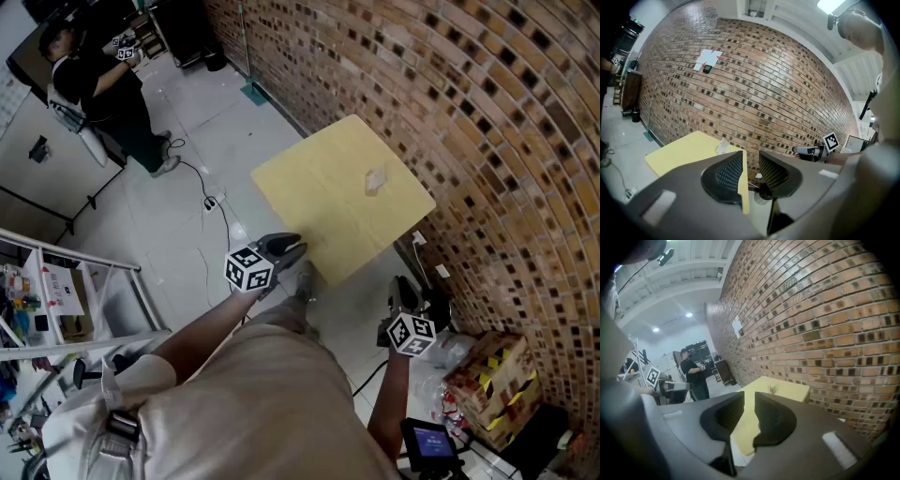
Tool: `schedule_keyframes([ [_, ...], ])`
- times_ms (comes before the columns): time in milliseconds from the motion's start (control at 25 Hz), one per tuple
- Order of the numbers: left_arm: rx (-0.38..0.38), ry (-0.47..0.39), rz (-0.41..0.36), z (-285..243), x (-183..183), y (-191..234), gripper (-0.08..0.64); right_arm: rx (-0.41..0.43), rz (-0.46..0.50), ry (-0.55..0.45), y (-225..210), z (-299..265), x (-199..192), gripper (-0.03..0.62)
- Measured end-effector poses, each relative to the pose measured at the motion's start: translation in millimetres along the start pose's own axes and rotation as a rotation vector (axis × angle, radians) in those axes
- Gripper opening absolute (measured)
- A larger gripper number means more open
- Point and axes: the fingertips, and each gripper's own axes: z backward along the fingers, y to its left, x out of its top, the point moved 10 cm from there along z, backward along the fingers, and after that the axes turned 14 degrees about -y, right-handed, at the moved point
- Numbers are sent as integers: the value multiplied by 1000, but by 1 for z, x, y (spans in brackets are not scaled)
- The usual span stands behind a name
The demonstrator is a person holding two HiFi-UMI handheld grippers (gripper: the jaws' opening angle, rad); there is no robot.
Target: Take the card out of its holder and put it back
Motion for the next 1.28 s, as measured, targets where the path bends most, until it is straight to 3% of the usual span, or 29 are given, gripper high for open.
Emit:
schedule_keyframes([
  [320, -73, 29, -37, -87, 36, 75, 118, -7, 35, 51, -12, -114, 18, 74],
  [800, -173, 60, 17, -166, 46, 146, 120, -57, 131, 126, -15, -232, 43, 74],
  [1040, -172, 84, 57, -186, 37, 151, 126, -57, 167, 189, -26, -265, 40, 74],
  [1280, -113, 101, 73, -202, 31, 148, 133, -8, 238, 232, -47, -313, 39, 74],
])
